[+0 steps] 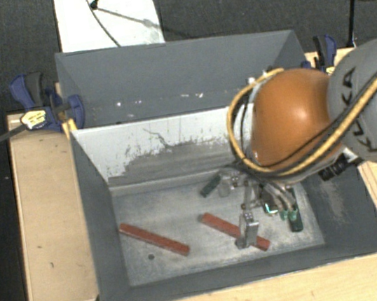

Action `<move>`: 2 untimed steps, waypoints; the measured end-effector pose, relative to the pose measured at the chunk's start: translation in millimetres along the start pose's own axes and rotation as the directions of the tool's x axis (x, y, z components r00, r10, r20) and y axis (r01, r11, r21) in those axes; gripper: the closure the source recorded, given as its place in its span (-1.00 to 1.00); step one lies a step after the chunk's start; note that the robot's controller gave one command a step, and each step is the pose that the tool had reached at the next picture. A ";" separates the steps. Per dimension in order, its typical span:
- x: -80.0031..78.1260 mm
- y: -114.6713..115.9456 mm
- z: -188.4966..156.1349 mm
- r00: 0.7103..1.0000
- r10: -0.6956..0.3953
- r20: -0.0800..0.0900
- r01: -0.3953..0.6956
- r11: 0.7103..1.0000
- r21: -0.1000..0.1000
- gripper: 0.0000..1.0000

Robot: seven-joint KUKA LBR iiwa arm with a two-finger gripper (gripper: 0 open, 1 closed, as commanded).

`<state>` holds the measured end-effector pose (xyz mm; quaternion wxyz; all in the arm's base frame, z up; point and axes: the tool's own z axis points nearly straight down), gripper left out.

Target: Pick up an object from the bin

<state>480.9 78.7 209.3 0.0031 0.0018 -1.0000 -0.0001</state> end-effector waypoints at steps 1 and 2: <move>-1.8 -0.5 -3.8 1.000 0.003 0.008 -0.003 1.000 -0.001 -1.00; -12.3 -33.7 49.6 0.997 0.076 0.010 -0.076 0.997 -0.002 -1.00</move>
Offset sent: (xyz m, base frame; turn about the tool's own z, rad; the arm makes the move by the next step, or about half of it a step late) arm 0.0116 -0.0363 -0.0545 0.0791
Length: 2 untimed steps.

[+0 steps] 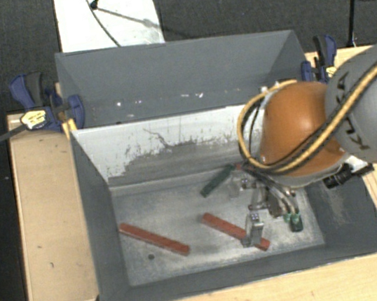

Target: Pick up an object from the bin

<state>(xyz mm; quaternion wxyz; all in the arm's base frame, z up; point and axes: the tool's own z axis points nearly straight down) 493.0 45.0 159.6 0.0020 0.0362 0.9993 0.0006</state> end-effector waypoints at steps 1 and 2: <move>0.0 -10.9 30.2 1.000 0.024 -0.007 -0.024 1.000 0.001 -1.00; 9.8 -2.1 35.7 0.922 0.386 -0.006 -0.386 0.922 0.003 -1.00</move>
Offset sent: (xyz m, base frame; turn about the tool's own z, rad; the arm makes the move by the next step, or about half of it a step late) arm -0.0125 0.0015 -0.0378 0.4199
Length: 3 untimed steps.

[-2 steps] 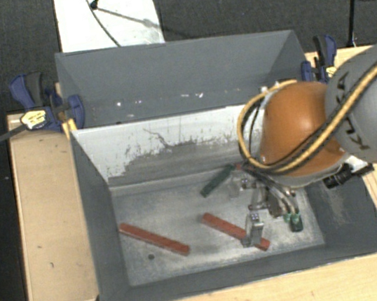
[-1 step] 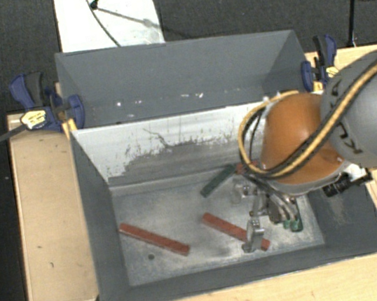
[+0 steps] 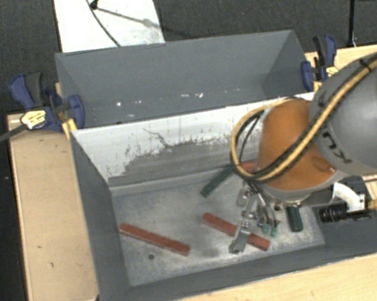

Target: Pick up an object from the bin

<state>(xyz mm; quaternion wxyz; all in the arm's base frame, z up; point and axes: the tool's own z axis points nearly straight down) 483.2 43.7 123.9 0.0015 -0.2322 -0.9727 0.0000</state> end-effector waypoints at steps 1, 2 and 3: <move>0.4 10.5 54.1 0.995 -0.100 0.003 0.100 0.995 -0.001 -1.00; 10.3 14.8 53.8 0.992 0.125 -0.001 -0.125 0.992 0.000 1.00; 10.3 14.8 53.8 0.992 0.126 -0.001 -0.126 0.992 0.000 1.00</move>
Offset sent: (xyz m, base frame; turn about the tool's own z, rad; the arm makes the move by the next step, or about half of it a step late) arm -0.0025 0.0178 -0.0539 0.1248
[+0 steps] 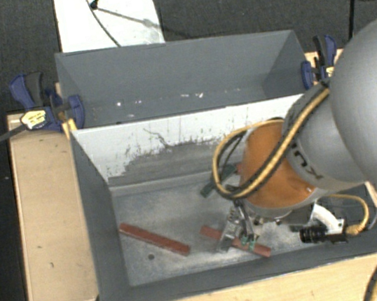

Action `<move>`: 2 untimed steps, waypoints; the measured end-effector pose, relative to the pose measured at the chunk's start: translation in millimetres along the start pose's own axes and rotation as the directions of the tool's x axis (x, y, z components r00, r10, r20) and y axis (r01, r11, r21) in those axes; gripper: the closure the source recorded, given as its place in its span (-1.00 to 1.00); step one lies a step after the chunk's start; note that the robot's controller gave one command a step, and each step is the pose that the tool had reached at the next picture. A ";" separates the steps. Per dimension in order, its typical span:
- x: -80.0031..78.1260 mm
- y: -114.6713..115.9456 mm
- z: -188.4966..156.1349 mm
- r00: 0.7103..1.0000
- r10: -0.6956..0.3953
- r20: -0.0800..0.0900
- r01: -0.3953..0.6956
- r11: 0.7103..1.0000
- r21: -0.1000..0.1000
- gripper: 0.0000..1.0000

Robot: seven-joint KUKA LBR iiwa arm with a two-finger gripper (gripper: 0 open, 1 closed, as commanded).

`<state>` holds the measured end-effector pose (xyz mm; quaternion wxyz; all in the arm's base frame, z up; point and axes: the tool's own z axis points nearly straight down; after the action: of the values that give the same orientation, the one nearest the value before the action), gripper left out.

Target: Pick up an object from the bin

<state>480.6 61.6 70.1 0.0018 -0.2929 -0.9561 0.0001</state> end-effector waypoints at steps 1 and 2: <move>0.4 -0.6 -3.6 1.000 0.000 0.001 0.000 1.000 0.000 1.00; 1.7 -1.9 -16.7 1.000 -0.001 -0.004 0.001 1.000 0.005 1.00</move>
Offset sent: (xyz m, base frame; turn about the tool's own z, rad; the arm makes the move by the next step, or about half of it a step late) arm 0.0001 0.0002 0.0969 0.0000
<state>478.2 60.9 86.9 0.0043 -0.2927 -0.9562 0.0018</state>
